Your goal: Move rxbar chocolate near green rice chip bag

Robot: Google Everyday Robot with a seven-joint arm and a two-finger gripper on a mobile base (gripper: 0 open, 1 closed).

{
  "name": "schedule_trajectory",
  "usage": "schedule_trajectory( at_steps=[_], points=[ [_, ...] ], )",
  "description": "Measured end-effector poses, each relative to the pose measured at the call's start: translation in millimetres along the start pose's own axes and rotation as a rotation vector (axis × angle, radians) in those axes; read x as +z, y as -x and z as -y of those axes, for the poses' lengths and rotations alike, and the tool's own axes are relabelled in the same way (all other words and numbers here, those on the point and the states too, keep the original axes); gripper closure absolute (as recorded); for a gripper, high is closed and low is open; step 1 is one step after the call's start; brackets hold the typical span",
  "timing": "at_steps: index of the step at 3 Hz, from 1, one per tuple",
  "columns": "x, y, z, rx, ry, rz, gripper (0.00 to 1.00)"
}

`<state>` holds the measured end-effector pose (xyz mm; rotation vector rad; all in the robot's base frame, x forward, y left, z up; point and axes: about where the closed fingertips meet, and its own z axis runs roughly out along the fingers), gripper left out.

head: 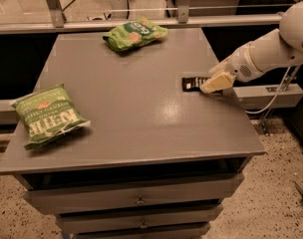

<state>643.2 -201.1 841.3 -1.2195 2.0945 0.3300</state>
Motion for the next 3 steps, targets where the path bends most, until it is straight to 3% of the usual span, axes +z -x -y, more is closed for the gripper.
schedule_trajectory(
  at_steps=[2, 3],
  points=[
    [-7.1, 11.9, -6.4, 0.008, 0.048, 0.022, 0.95],
    [-24.3, 28.4, -11.4, -0.018, 0.054, 0.055, 1.00]
  ],
)
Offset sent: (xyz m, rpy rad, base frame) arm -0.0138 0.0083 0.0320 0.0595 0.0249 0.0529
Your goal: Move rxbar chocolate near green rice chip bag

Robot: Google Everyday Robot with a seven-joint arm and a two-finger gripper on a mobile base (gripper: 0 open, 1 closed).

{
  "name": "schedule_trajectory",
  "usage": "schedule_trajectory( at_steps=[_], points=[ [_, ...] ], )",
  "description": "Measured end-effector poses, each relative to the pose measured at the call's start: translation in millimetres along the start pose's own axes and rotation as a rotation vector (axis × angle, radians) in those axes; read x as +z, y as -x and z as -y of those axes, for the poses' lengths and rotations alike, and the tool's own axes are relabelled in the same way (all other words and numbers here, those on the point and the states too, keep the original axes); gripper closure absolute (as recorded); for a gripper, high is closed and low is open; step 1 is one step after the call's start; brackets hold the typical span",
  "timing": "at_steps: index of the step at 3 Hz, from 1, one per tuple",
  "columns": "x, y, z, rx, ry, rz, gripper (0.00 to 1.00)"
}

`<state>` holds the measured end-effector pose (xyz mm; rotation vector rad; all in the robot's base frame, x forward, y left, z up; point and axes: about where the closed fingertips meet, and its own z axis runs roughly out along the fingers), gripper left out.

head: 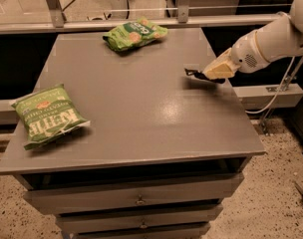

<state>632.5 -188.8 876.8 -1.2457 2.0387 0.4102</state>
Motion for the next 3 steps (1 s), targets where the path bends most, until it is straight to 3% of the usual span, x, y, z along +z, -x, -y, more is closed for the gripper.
schedule_trajectory(
  at_steps=[1, 3],
  points=[
    [-26.8, 33.9, -10.2, -0.065, -0.016, 0.065, 1.00],
    [-15.9, 45.6, -4.3, -0.084, -0.035, 0.092, 1.00]
  ],
)
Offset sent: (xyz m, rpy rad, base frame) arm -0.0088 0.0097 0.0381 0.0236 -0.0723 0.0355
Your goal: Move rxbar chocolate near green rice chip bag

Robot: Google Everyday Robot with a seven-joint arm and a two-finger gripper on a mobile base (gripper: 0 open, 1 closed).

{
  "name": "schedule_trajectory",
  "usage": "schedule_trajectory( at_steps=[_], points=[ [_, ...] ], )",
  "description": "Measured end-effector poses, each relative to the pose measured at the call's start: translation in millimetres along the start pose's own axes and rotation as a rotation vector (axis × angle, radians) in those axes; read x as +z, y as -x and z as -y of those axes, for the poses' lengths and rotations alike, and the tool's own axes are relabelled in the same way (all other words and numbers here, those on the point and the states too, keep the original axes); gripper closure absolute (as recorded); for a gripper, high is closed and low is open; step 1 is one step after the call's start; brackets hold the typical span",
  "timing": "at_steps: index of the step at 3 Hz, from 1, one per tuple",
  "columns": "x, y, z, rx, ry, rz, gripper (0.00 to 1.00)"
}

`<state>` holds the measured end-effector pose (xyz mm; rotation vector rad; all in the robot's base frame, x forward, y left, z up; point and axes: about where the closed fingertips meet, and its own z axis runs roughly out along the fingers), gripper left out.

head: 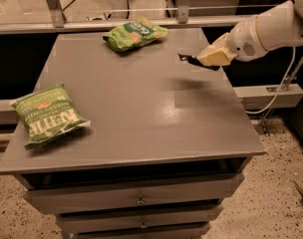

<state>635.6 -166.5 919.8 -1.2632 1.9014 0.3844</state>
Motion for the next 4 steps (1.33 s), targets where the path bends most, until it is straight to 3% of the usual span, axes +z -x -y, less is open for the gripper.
schedule_trajectory(
  at_steps=[2, 3, 4],
  points=[
    [84.6, 52.5, 50.8, -0.137, -0.138, 0.074, 1.00],
    [125.1, 65.2, 69.5, -0.203, -0.184, 0.068, 1.00],
    [153.8, 67.5, 83.6, -0.231, -0.207, 0.046, 0.84]
  ],
)
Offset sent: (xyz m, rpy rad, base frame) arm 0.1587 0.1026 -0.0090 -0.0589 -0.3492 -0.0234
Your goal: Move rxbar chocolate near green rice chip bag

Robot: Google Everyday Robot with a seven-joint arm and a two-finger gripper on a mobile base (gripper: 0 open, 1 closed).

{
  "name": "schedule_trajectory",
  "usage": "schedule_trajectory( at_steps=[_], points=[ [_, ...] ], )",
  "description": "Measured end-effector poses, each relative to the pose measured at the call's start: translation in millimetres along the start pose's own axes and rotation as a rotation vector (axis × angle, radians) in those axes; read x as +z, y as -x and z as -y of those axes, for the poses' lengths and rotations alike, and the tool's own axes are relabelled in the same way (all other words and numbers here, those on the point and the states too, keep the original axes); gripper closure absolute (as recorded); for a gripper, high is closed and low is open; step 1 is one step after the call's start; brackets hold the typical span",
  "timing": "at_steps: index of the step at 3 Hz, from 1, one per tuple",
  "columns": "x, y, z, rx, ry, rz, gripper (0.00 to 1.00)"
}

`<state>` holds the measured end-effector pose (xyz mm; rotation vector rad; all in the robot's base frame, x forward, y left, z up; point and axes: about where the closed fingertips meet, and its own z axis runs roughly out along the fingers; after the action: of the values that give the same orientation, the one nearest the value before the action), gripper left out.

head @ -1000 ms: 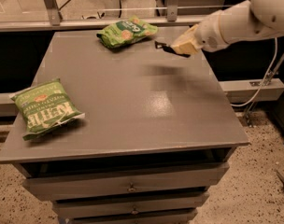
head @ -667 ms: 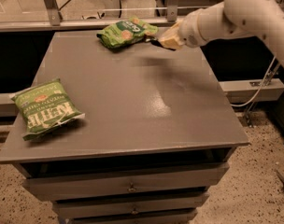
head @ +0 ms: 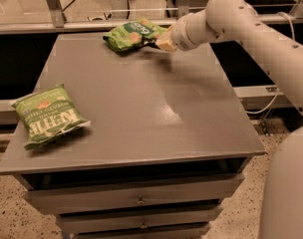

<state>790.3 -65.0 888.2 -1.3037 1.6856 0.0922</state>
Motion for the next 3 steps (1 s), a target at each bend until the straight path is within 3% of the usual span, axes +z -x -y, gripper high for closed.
schedule_trajectory(
  at_steps=[3],
  points=[
    [39.6, 3.0, 1.2, -0.030, 0.006, -0.009, 0.14]
  ],
)
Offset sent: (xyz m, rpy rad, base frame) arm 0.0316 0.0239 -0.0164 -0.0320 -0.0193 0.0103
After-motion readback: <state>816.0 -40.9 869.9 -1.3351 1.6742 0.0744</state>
